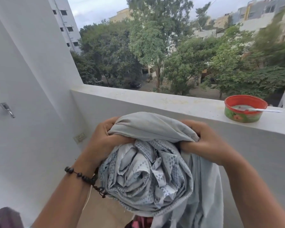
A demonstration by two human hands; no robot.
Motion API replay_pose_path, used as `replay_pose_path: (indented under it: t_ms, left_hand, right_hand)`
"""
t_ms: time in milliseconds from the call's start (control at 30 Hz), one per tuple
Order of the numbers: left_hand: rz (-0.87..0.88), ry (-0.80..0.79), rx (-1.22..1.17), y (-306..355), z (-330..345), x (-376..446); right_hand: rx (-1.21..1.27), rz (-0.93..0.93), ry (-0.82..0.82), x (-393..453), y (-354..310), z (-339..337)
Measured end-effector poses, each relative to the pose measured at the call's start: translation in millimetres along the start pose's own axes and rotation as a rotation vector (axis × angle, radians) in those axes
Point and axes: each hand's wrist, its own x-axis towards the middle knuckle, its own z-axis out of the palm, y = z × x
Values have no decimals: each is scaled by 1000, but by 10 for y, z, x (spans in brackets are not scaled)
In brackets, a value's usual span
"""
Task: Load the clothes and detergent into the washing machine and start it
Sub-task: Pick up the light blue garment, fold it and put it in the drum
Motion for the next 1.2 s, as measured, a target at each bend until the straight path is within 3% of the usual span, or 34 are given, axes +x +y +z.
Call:
replay_pose_path:
  t_ms: [100, 233, 400, 467, 600, 733, 867, 967, 1033, 1200]
  left_hand:
    - [82, 96, -87, 41, 28, 15]
    - [145, 257, -173, 105, 23, 29]
    - [102, 516, -361, 132, 72, 58]
    - [96, 595, -437, 99, 97, 66]
    - [94, 670, -521, -14, 159, 31]
    - [35, 497, -425, -132, 14, -35]
    - [-224, 85, -195, -204, -261, -166]
    - [-325, -189, -1, -143, -333, -276]
    - [-302, -193, 196, 1, -290, -274]
    - [-55, -312, 918, 243, 182, -98]
  right_hand:
    - [116, 61, -160, -64, 45, -44]
    - [396, 159, -243, -142, 238, 1]
    - [297, 182, -294, -125, 269, 231]
    - [288, 181, -271, -86, 276, 324]
    - [374, 208, -58, -14, 289, 521]
    - [366, 167, 83, 17, 278, 464]
    - [253, 99, 187, 92, 229, 273]
    - [166, 30, 144, 153, 115, 130]
    - [81, 5, 85, 190, 56, 87]
    - [-204, -132, -102, 275, -91, 240]
